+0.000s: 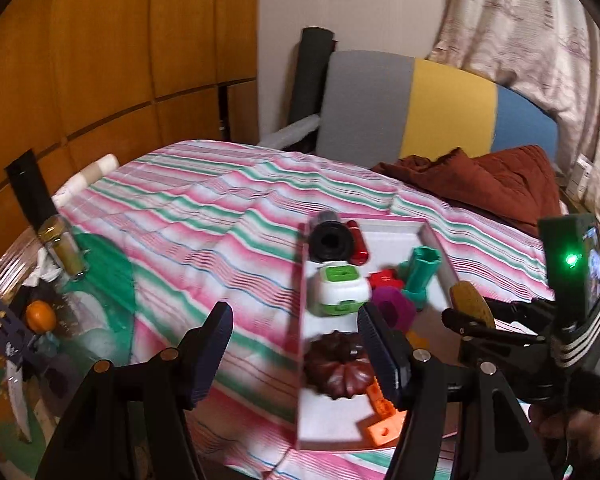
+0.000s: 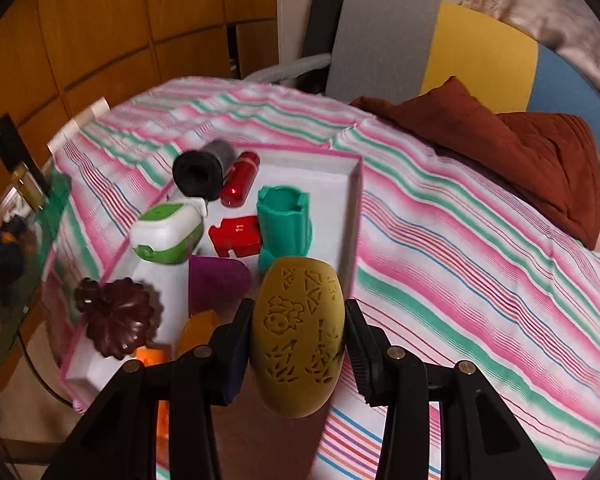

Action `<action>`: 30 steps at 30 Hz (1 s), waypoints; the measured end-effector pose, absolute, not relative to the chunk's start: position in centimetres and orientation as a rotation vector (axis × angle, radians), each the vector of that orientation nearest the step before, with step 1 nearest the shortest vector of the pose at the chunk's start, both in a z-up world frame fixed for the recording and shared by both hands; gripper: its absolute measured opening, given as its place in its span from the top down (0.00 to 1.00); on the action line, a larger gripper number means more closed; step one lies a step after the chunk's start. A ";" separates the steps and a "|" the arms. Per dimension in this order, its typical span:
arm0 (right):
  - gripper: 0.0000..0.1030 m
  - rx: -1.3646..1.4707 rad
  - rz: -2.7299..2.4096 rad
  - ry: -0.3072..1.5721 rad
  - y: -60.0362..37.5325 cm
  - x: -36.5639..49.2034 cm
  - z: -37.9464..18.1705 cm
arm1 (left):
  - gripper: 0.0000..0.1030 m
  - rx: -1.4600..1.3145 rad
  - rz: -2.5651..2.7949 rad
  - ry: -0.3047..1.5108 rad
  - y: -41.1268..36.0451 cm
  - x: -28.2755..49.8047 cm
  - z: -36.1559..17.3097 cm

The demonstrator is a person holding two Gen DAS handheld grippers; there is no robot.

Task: Organize rigid objects
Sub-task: 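Lower the yellow soap onto the tray beside the green cup and open the right gripper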

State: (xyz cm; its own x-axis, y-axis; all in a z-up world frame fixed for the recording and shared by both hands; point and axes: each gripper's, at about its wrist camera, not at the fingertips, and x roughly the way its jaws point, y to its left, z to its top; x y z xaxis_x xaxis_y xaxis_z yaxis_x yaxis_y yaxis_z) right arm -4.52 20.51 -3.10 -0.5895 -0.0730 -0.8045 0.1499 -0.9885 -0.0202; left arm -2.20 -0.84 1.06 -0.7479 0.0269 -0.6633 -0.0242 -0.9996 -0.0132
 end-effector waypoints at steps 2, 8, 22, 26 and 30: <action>0.57 1.381 -2.694 0.148 20.0 -5.1 -3.8 | 0.36 -1.120 2.926 -0.018 -1.3 -2.2 0.9; 0.57 1.425 -2.686 0.140 19.9 -6.0 -5.1 | 0.36 -1.118 2.961 -0.045 -2.3 -2.0 0.8; 0.41 1.263 -2.838 0.046 19.8 -2.1 -1.7 | 0.39 -1.122 2.970 -0.063 -2.3 -1.0 0.6; 0.36 1.212 -2.881 0.038 19.4 0.1 -0.8 | 0.40 -1.107 2.956 -0.053 -1.5 -0.4 0.6; 0.36 1.186 -2.913 0.034 19.3 2.0 -0.6 | 0.51 -1.056 2.970 -0.034 -0.9 0.5 0.8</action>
